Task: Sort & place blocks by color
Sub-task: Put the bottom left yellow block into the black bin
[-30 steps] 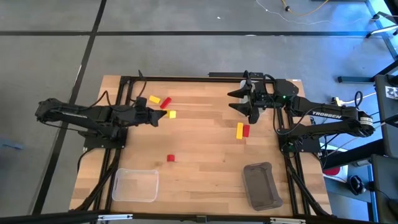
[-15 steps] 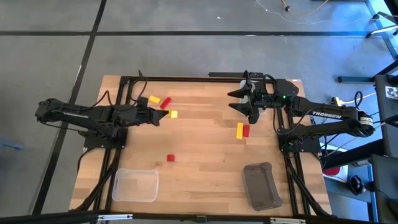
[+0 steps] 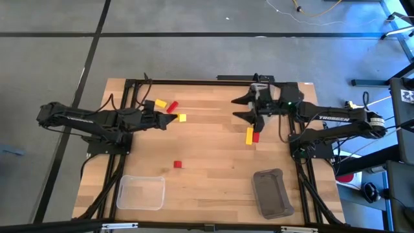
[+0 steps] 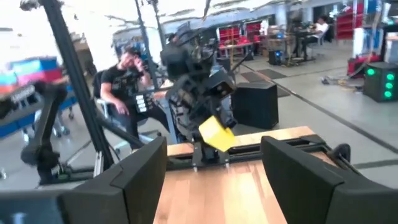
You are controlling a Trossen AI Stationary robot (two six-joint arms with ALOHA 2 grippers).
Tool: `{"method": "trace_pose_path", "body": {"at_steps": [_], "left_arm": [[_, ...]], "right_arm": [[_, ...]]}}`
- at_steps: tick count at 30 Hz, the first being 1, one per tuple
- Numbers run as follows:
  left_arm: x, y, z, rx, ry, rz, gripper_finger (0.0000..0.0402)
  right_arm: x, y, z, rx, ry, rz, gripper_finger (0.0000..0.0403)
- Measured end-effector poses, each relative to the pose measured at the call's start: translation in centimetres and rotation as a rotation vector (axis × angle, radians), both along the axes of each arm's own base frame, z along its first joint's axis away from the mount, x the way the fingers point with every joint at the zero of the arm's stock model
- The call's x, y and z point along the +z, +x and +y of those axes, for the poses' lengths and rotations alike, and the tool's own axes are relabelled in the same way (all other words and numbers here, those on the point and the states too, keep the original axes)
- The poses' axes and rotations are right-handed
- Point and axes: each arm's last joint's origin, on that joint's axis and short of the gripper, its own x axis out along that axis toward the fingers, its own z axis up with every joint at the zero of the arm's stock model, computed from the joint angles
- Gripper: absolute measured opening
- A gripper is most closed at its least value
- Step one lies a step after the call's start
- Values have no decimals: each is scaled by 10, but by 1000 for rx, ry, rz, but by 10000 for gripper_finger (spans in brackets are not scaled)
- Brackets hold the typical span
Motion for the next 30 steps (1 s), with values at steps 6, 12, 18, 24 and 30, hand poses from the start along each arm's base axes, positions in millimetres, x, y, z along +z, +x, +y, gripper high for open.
{"method": "trace_pose_path", "body": {"at_steps": [6,12,18,24,30], "left_arm": [[0,17,2,-24,-13,-58,18],[-6,36,8,-94,-47,-93,18],[-11,49,10,-140,-73,-119,18],[-18,56,10,-139,-94,-103,22],[-18,61,10,-140,-92,-128,19]], "right_arm": [[-19,31,13,3,-65,86,262],[-24,70,27,-27,-229,153,262],[-29,98,30,-59,-317,204,262],[-33,115,29,-52,-305,214,262],[-45,128,30,-24,-304,246,262]]}}
